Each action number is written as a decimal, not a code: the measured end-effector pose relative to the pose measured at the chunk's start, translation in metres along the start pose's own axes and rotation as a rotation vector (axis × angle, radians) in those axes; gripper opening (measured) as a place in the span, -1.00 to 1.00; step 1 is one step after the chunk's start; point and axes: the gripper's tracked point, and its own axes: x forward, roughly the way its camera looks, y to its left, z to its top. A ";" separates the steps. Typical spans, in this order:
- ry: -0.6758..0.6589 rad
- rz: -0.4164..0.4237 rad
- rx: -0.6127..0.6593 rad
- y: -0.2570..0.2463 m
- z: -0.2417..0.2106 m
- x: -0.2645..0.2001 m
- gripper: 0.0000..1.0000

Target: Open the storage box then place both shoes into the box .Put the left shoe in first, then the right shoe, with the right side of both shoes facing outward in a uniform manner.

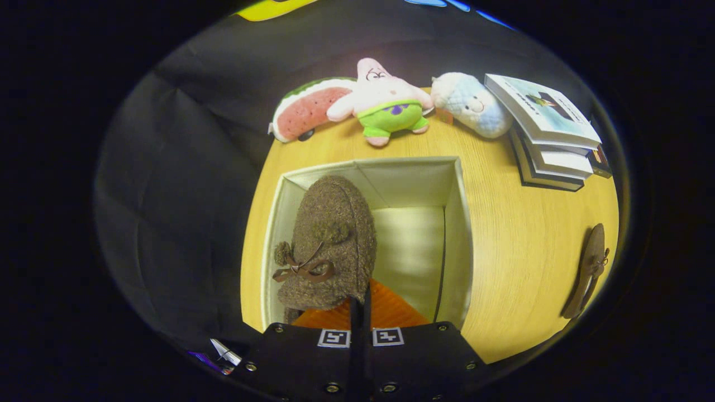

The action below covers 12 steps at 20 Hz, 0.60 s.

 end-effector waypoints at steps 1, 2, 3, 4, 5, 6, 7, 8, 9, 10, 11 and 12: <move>0.019 -0.016 0.000 -0.002 -0.001 0.012 -0.99; 0.031 -0.030 0.004 -0.001 -0.001 0.023 -0.99; 0.045 -0.043 0.004 -0.001 -0.002 0.033 -0.99; 0.059 -0.054 -0.001 0.000 -0.005 0.042 -0.99; 0.062 -0.063 0.004 0.000 -0.007 0.050 -0.99; 0.062 -0.075 0.006 0.003 -0.010 0.057 -0.99; 0.069 -0.093 -0.008 0.002 -0.013 0.062 -0.99; 0.070 -0.110 -0.029 0.001 -0.015 0.068 -0.99; 0.076 -0.118 -0.047 0.001 -0.017 0.074 -0.97; 0.092 -0.120 -0.058 0.002 -0.022 0.077 -0.95; 0.104 -0.118 -0.064 0.001 -0.024 0.077 -0.87; 0.110 -0.115 -0.074 0.000 -0.024 0.076 -0.82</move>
